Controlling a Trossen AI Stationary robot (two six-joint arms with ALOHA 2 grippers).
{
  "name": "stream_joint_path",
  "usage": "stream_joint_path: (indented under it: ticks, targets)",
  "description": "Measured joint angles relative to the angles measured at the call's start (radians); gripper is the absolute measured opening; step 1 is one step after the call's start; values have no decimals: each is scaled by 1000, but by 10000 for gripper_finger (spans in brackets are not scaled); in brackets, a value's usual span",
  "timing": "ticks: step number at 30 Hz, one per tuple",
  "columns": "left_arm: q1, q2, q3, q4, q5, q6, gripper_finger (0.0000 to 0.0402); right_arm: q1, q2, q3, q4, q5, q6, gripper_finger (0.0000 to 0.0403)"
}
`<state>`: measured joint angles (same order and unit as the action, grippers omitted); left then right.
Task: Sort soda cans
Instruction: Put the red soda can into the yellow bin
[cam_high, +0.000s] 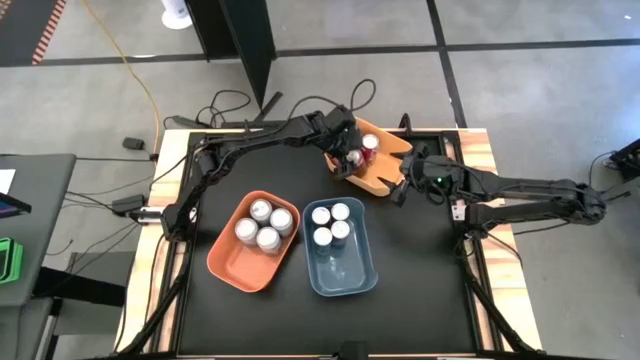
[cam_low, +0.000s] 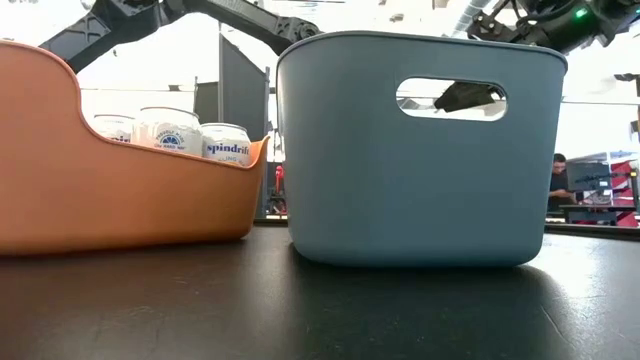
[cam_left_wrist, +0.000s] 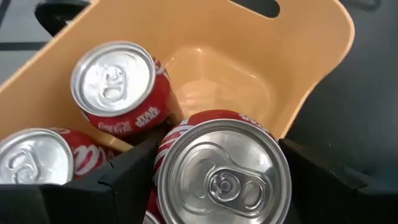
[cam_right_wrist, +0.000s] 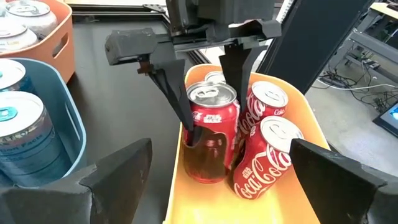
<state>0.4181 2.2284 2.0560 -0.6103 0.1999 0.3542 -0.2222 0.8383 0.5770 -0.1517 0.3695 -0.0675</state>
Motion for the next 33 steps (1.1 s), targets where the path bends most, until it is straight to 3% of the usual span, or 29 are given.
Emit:
stream_joint_path:
  ticks: [7,33]
  targets:
    - [0,0,-1,12,-47,15,297,0,0,0,1,0,0,399]
    - [-3,0,-1,15,-52,-18,308,0,0,0,-20,-2,18,399]
